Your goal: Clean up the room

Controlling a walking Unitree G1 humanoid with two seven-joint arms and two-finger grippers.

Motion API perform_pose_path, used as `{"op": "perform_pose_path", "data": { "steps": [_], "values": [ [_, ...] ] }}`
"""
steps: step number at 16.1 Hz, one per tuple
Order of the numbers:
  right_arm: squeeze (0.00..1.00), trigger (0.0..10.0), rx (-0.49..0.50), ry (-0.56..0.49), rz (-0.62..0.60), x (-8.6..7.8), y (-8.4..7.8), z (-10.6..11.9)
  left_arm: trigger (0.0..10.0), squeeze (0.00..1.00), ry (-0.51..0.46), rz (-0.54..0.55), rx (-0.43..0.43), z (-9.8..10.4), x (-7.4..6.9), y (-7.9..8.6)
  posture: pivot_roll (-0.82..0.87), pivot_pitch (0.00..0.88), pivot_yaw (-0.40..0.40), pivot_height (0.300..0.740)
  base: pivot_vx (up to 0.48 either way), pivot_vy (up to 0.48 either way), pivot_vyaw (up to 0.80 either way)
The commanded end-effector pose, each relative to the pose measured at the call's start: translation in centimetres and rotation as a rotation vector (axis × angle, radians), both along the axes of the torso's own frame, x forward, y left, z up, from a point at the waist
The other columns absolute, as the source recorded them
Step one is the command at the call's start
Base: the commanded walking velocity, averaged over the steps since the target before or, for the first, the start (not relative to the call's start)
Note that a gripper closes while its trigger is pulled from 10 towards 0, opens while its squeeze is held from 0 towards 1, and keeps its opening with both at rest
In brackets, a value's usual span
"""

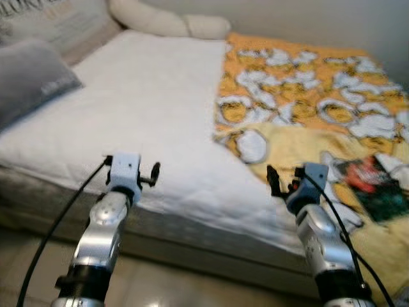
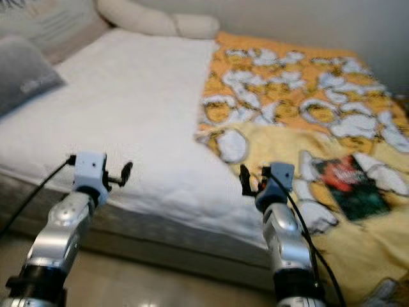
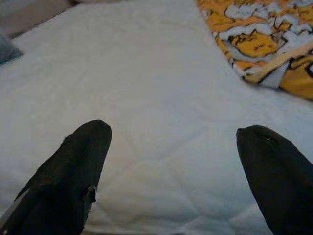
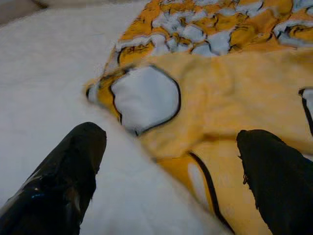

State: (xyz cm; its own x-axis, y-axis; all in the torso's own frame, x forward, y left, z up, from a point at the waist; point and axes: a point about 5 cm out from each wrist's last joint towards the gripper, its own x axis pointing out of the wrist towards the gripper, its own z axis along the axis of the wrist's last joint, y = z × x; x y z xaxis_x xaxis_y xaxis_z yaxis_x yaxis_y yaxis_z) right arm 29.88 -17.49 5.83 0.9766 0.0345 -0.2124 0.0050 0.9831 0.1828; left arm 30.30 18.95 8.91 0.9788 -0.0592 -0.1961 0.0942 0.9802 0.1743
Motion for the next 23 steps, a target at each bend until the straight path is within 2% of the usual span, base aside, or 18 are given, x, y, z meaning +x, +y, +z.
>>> {"op": "perform_pose_path", "data": {
  "steps": [1, 4, 19, 23],
  "values": [
    [1.0, 10.0, -0.006, -0.005, 0.008, 0.17, 0.18, 0.17, 10.0, 1.0, -0.008, 0.006, 0.018, 0.29, 0.14, 0.35, 0.03, 0.0, -0.026, 0.74, 0.0, -0.412, 0.0],
    [1.0, 10.0, -0.007, -0.008, 0.022, 0.23, 0.37, 0.23, 10.0, 1.0, -0.008, 0.005, 0.02, 0.31, 0.13, 0.43, 0.02, 0.0, -0.025, 0.74, 0.0, -0.411, 0.17],
    [1.0, 10.0, -0.002, 0.005, 0.012, 0.16, 0.41, -0.23, 10.0, 1.0, -0.004, -0.011, 0.043, 0.36, 0.1, 0.43, 0.03, 0.0, -0.016, 0.74, 0.0, -0.412, 0.71],
    [1.0, 10.0, 0.001, 0.012, -0.006, 0.14, 0.33, -0.32, 10.0, 1.0, -0.002, -0.018, 0.049, 0.45, 0.07, 0.39, 0.02, 0.0, -0.012, 0.74, 0.0, -0.412, 0.0]
  ]
}}
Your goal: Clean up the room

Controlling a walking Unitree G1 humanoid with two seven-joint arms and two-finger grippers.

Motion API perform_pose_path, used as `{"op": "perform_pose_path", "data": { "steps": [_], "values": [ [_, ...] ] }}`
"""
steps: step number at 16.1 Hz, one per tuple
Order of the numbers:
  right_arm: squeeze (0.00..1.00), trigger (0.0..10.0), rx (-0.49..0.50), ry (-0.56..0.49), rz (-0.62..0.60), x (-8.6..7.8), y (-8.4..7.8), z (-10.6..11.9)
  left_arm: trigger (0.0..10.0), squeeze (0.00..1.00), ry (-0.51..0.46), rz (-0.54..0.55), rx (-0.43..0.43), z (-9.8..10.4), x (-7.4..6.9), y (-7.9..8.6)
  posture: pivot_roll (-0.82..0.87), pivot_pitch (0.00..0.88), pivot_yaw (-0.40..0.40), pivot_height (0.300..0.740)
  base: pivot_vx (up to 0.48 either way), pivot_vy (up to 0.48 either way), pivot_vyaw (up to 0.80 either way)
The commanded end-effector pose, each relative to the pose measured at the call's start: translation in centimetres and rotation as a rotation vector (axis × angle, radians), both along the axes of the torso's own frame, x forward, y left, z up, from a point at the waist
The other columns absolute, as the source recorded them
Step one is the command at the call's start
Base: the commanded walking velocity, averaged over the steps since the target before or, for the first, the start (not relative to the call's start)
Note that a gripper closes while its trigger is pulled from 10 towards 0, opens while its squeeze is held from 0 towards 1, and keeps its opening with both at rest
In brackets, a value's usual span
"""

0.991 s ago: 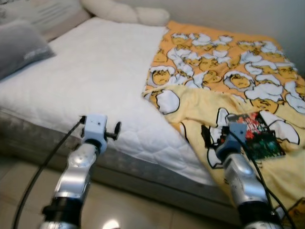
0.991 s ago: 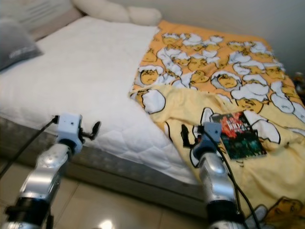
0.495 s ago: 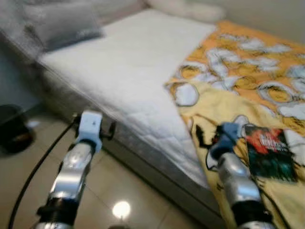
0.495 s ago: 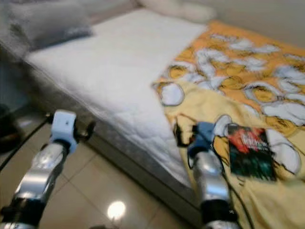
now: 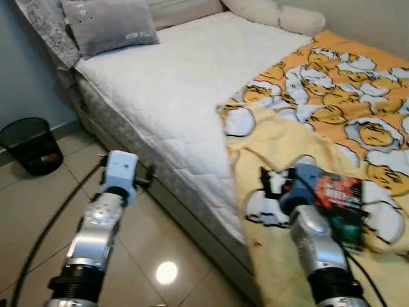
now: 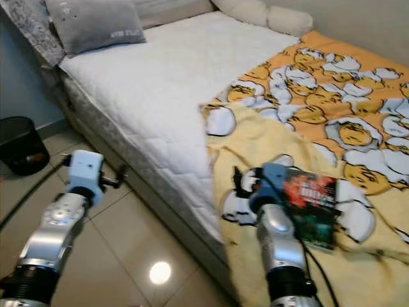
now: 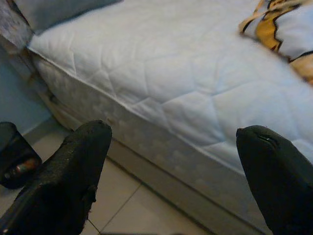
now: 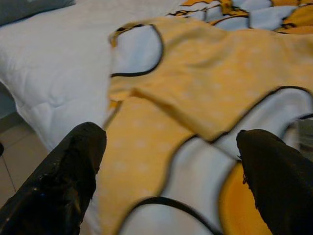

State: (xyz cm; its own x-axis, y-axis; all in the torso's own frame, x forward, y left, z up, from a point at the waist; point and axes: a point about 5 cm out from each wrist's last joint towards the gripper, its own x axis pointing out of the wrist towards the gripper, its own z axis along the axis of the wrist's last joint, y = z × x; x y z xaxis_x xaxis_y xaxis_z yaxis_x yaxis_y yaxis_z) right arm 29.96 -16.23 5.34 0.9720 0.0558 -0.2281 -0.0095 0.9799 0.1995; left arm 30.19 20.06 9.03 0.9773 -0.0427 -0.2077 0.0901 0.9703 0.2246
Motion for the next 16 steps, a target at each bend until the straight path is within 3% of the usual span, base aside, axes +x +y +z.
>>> {"op": "perform_pose_path", "data": {
  "steps": [1, 4, 7, 10, 11, 12, 14, 16],
  "values": [
    [1.0, 10.0, -0.004, -0.004, -0.019, 0.0, -0.9, 0.2, 10.0, 1.0, -0.012, -0.032, 0.004, 0.4, 0.1, -0.7, 0.03, 0.0, -0.014, 0.74, 0.0, -0.409, 0.0],
    [1.0, 10.0, 0.044, 0.023, 0.046, -0.7, 0.0, -0.1, 10.0, 0.94, 0.004, -0.091, 0.048, 0.3, -0.5, -0.8, 0.04, 0.0, -0.019, 0.74, 0.0, 0.0, 0.0],
    [1.0, 10.0, 0.092, 0.036, 0.029, -1.3, -0.6, -0.3, 10.0, 0.92, 0.018, -0.188, 0.049, 0.2, -1.6, -0.8, 0.03, 0.0, -0.021, 0.74, 0.0, 0.0, 0.0],
    [1.0, 10.0, 0.193, 0.145, -0.051, -1.2, -2.6, -1.7, 10.0, 0.72, 0.077, -0.368, 0.084, -0.4, -1.6, -1.8, 0.02, 0.0, -0.017, 0.74, 0.0, 0.0, 0.0],
    [0.08, 10.0, 0.206, 0.164, -0.071, -0.9, -3.1, -1.9, 10.0, 0.62, 0.092, -0.414, 0.077, -0.4, -1.6, -2.2, 0.01, 0.0, -0.017, 0.74, 0.0, 0.0, 0.0],
    [0.0, 10.0, 0.207, 0.18, -0.09, -0.5, -3.8, -2.0, 10.0, 0.5, 0.107, -0.488, 0.077, -0.2, -1.5, -2.8, 0.01, 0.0, -0.016, 0.74, 0.0, 0.0, 0.0],
    [0.0, 10.0, 0.186, 0.269, -0.14, 0.0, -5.3, -2.8, 10.0, 0.25, 0.149, -0.625, 0.07, -0.1, -1.8, -3.7, 0.01, 0.0, -0.016, 0.74, 0.0, 0.0, 0.0],
    [0.0, 10.0, 0.119, 0.351, -0.196, -0.5, -6.8, -3.8, 10.0, 0.13, 0.177, -0.709, 0.041, 0.0, -2.3, -4.1, 0.01, 0.0, -0.023, 0.74, 0.0, 0.0, 0.0]
  ]
}}
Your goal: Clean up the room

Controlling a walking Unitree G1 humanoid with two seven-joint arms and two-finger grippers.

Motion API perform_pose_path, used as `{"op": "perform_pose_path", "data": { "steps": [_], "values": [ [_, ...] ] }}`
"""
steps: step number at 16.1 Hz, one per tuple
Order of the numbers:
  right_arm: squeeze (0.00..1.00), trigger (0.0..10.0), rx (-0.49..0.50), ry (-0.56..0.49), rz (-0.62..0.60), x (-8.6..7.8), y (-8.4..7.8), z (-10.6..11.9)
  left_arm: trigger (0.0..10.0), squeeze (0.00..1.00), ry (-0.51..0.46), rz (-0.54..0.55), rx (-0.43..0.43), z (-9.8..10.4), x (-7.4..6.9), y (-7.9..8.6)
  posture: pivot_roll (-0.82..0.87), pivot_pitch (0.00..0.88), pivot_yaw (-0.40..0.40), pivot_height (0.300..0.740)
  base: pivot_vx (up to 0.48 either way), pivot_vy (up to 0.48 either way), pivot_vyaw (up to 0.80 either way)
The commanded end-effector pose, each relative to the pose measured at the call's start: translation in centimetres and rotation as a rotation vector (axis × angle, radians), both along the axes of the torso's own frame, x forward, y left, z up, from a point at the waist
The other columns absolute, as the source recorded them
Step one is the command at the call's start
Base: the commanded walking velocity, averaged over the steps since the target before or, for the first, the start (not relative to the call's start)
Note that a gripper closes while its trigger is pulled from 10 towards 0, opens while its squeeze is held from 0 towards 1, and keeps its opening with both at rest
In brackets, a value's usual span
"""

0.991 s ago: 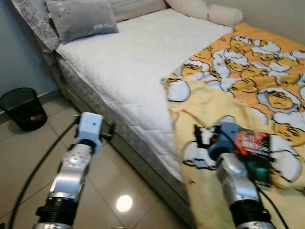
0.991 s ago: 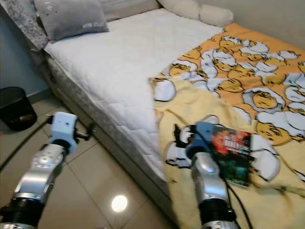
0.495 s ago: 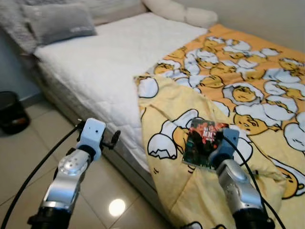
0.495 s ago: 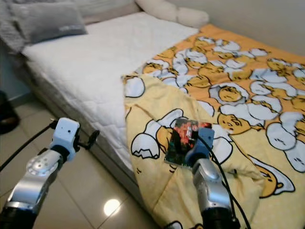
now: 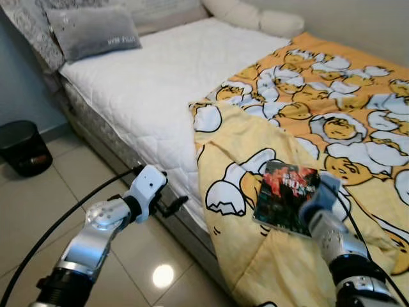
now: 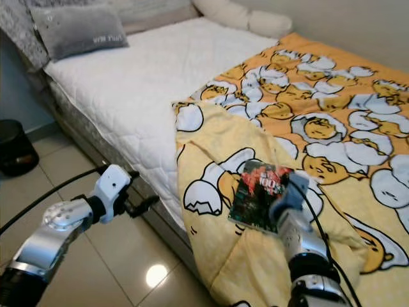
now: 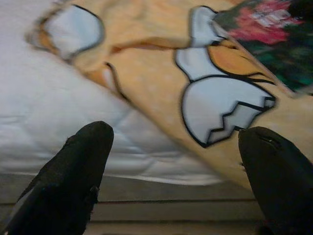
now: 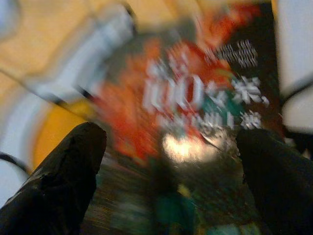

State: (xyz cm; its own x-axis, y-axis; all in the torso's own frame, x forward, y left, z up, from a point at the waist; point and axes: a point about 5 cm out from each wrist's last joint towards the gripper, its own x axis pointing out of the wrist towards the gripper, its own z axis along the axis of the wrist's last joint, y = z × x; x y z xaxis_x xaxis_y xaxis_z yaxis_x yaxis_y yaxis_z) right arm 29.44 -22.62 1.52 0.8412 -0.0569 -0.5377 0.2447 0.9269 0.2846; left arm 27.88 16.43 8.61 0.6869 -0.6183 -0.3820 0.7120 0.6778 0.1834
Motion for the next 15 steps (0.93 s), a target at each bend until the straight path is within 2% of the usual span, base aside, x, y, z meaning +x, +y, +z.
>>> {"op": "perform_pose_path", "data": {
  "steps": [1, 2, 3, 7, 10, 13, 15],
  "values": [
    [0.0, 10.0, -0.049, 0.051, -0.054, -0.4, -1.5, -0.4, 10.0, 0.03, 0.021, -0.076, -0.021, 0.4, -0.5, -0.6, 0.01, 0.0, -0.033, 0.74, 0.0, 0.0, 0.0],
    [0.0, 10.0, -0.049, 0.051, -0.054, -0.4, -1.5, -0.4, 10.0, 0.03, 0.021, -0.076, -0.021, 0.4, -0.5, -0.6, 0.01, 0.0, -0.033, 0.74, 0.0, 0.0, 0.0],
    [0.0, 10.0, -0.082, 0.066, -0.117, -1.0, -3.3, -0.7, 10.0, 0.0, 0.059, -0.14, -0.034, 0.3, -1.3, -0.7, 0.02, 0.0, -0.043, 0.74, 0.0, 0.0, 0.0],
    [0.0, 10.0, -0.082, 0.037, -0.157, -1.7, -5.1, -0.5, 10.0, 0.0, 0.087, -0.169, -0.048, 0.1, -2.0, -0.8, 0.0, 0.0, -0.033, 0.74, 0.0, 0.0, 0.0],
    [0.0, 10.0, -0.053, 0.028, -0.158, -2.3, -6.0, -0.5, 10.0, 0.0, 0.096, -0.183, -0.047, 0.3, -1.8, -0.8, -0.01, 0.0, -0.029, 0.74, 0.0, 0.0, 0.0],
    [0.0, 10.0, 0.027, 0.102, -0.097, -3.3, -5.5, -1.7, 10.0, 0.0, 0.104, -0.205, -0.05, 0.3, -1.8, -1.0, -0.01, 0.0, -0.026, 0.74, 0.0, 0.0, 0.0],
    [0.0, 10.0, 0.168, 0.138, -0.064, -3.6, -4.0, -2.5, 10.0, 0.0, 0.109, -0.215, -0.05, 0.3, -1.7, -1.1, -0.01, 0.0, -0.022, 0.74, 0.0, 0.0, 0.0]
  ]
}}
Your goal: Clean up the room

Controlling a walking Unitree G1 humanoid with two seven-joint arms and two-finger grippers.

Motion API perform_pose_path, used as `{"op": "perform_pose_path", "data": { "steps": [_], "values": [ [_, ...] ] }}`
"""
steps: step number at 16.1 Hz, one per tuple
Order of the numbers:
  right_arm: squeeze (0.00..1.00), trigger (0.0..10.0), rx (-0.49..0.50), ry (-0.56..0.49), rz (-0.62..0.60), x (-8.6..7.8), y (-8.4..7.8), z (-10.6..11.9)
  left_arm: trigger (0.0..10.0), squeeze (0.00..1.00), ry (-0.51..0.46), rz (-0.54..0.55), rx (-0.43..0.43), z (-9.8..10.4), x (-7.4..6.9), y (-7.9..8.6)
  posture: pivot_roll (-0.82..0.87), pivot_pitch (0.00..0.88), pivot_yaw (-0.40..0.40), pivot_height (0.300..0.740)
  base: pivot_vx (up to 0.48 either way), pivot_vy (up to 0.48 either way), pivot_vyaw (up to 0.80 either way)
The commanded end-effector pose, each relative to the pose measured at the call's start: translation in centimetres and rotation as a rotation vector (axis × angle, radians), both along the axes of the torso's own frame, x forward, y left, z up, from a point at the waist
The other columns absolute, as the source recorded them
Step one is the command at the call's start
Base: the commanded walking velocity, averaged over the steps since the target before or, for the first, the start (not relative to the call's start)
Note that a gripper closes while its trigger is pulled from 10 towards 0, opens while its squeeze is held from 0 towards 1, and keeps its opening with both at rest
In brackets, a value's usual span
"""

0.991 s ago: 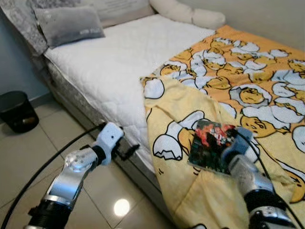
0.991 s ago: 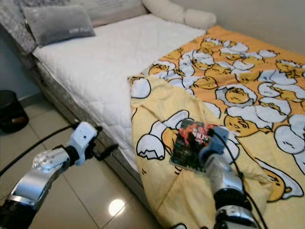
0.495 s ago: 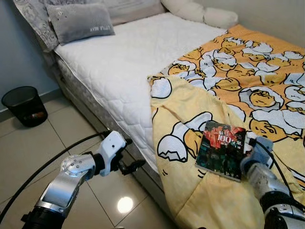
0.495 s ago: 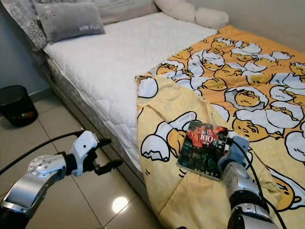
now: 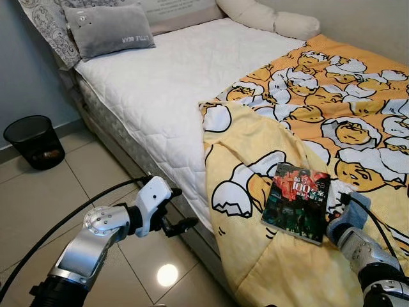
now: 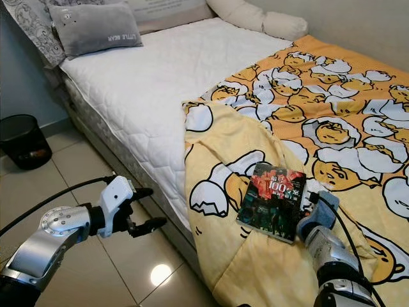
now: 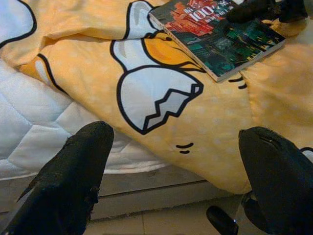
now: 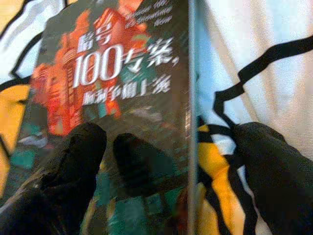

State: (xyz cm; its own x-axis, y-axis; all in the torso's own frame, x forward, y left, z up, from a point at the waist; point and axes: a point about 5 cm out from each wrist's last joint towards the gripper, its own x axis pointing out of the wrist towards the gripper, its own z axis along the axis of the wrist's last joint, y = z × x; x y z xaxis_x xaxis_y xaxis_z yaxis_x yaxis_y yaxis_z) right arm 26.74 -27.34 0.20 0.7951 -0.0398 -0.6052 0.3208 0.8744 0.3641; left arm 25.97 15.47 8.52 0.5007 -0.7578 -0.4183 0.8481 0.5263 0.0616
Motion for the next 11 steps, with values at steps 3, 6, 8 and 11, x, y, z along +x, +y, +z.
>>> {"op": "perform_pose_path", "data": {
  "steps": [3, 6, 8, 11],
  "values": [
    [0.0, 10.0, 0.242, 0.059, 0.047, -0.7, 3.0, -1.6, 10.0, 0.0, -0.007, -0.02, -0.004, 0.5, 0.3, -0.2, 0.0, 0.0, -0.027, 0.74, 0.0, 0.0, 0.0],
    [0.0, 10.0, 0.447, -0.019, 0.108, 0.3, 4.8, -0.4, 10.0, 0.0, -0.01, -0.011, -0.005, 0.6, 0.5, 0.0, 0.0, 0.0, -0.031, 0.74, 0.0, 0.0, 0.0],
    [0.0, 10.0, 0.462, -0.022, 0.127, 0.4, 5.1, -0.3, 10.0, 0.0, -0.012, -0.007, -0.002, 0.6, 0.5, 0.1, 0.0, 0.0, -0.03, 0.74, 0.0, 0.0, 0.0],
    [0.0, 10.0, 0.449, 0.01, 0.161, 0.3, 6.2, -0.9, 10.0, 0.0, -0.016, 0.0, -0.002, 0.6, 0.8, -0.1, 0.0, 0.0, -0.028, 0.74, 0.0, 0.0, 0.0]
  ]
}}
